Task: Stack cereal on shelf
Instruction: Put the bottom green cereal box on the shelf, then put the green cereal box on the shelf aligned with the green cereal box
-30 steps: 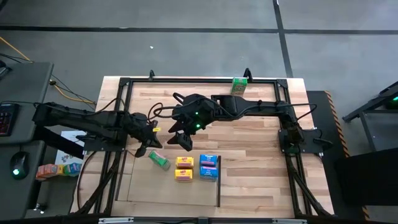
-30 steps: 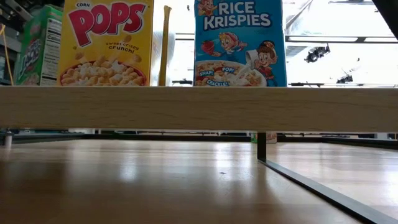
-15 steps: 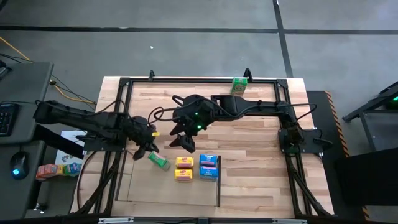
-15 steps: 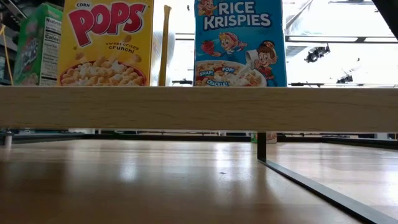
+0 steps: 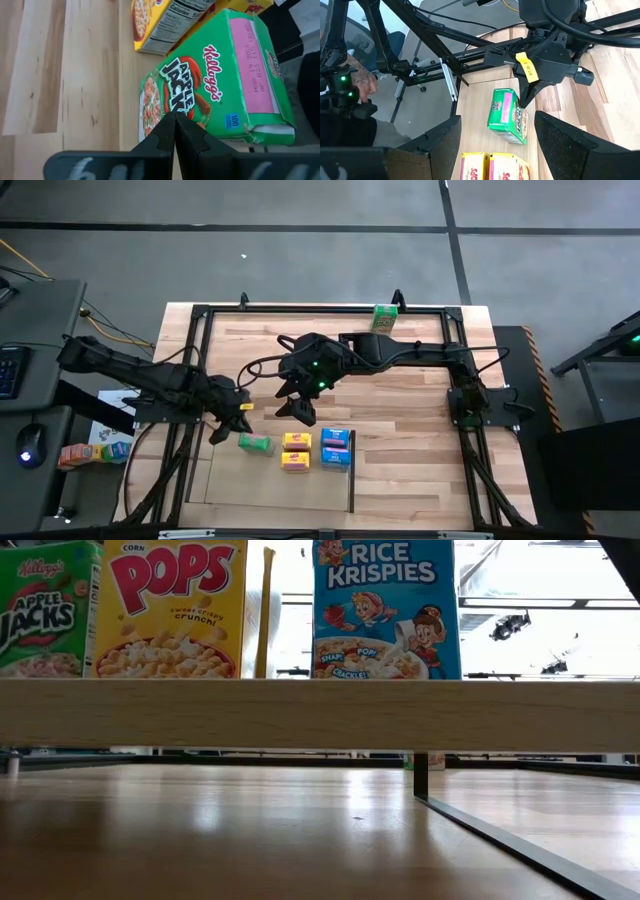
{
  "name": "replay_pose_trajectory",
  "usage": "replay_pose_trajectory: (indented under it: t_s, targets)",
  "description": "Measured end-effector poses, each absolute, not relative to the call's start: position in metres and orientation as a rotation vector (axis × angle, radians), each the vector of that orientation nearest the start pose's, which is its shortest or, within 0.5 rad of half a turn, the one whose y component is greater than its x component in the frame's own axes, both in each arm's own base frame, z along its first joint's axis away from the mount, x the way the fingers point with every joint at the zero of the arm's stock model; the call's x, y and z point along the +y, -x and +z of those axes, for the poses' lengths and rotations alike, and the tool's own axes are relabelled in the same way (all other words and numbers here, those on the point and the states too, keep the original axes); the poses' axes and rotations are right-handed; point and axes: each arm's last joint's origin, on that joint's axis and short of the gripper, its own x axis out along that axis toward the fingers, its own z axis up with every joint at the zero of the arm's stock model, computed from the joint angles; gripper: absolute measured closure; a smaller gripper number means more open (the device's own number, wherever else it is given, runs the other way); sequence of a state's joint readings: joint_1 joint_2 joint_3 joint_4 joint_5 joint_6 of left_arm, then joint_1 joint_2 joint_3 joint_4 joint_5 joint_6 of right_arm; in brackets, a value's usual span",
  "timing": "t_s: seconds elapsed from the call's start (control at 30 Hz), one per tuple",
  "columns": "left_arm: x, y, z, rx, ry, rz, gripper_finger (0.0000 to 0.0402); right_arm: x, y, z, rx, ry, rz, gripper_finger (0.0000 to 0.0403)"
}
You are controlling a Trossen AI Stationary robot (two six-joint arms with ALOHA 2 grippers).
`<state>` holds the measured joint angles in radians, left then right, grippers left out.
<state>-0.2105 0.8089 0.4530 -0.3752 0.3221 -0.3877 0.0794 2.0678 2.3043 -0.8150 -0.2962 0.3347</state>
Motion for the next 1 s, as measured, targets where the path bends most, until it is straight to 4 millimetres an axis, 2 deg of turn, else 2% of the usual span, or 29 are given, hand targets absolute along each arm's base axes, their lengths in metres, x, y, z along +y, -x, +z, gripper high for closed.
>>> replay_pose_trajectory:
  t_s: [0.27, 0.33, 0.4, 0.57, 0.67, 0.83, 1.0]
  targets:
    - [-0.042, -0.154, 0.203, 0.828, 0.401, -0.313, 0.0401, 0.043, -0.447, 0.398, 0.649, -0.37, 0.266, 0.0158]
    - [-0.038, -0.156, 0.211, 0.796, 0.376, -0.278, 0.0401, 0.042, -0.444, 0.399, 0.661, -0.355, 0.266, 0.0158]
    - [-0.033, -0.159, 0.227, 0.741, 0.345, -0.261, 0.0401, 0.038, -0.438, 0.403, 0.673, -0.335, 0.264, 0.0158]
    - [-0.018, -0.162, 0.27, 0.629, 0.239, -0.193, 0.0401, 0.02, -0.411, 0.424, 0.69, -0.309, 0.18, 0.0158]
    - [-0.01, -0.165, 0.293, 0.522, 0.182, -0.146, 0.0401, 0.017, -0.394, 0.431, 0.733, -0.258, 0.088, 0.0158]
    - [-0.006, -0.167, 0.313, 0.331, 0.174, -0.128, 0.0401, 0.018, -0.366, 0.421, 0.96, -0.196, -0.103, 0.0158]
    - [-0.005, -0.168, 0.315, 0.303, 0.211, -0.092, 0.0401, 0.022, -0.338, 0.403, 1.103, -0.126, -0.237, 0.0158]
